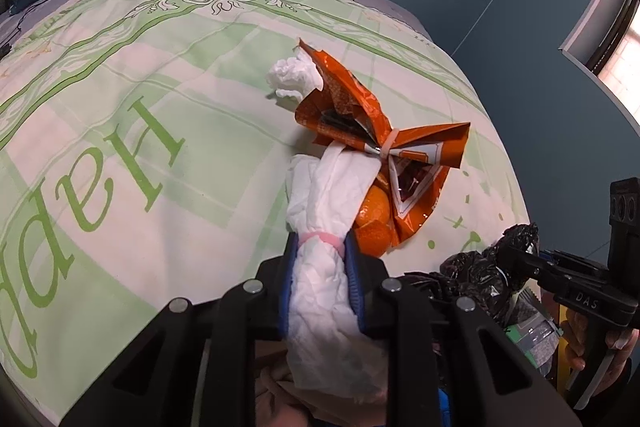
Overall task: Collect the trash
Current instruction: 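Lift the white tissue and black bags and carry both toward the yellow bin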
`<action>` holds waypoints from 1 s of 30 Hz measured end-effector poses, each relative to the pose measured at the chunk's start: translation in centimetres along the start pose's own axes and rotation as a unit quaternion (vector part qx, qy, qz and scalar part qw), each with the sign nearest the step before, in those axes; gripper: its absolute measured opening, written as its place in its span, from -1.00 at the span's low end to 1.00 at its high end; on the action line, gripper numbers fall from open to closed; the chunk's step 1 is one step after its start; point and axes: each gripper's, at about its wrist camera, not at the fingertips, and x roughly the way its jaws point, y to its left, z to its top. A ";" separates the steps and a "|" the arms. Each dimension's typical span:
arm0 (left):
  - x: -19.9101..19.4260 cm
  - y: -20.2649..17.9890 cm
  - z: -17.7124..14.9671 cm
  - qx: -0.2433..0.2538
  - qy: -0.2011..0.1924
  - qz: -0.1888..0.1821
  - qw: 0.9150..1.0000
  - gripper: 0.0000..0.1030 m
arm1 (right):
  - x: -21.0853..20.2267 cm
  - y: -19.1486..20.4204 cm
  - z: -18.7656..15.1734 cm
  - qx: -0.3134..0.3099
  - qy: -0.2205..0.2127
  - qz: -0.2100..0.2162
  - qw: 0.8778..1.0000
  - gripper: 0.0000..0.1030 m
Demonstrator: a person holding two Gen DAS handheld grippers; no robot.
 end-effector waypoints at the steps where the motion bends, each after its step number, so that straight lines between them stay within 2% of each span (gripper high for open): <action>1: -0.1 0.0 0.0 0.001 -0.001 0.002 1.000 -0.60 | -0.2 0.0 0.0 0.001 -0.003 -0.001 1.000 -0.61; 9: -1.9 0.2 -0.4 0.002 -0.018 0.013 1.000 -0.60 | -2.3 -0.2 -0.1 0.009 -0.031 0.000 0.999 -0.64; 15: -4.1 1.4 -0.4 -0.020 -0.037 0.012 0.999 -0.60 | -4.3 -0.4 -0.5 0.013 -0.044 0.005 0.999 -0.64; 22: -6.7 2.1 -1.1 -0.030 -0.054 0.022 0.998 -0.60 | -6.3 -0.3 -1.4 0.016 -0.045 0.026 0.999 -0.64; 30: -9.3 2.1 -1.9 -0.036 -0.072 0.030 0.996 -0.60 | -8.2 -0.9 -3.2 0.021 -0.052 0.024 0.998 -0.64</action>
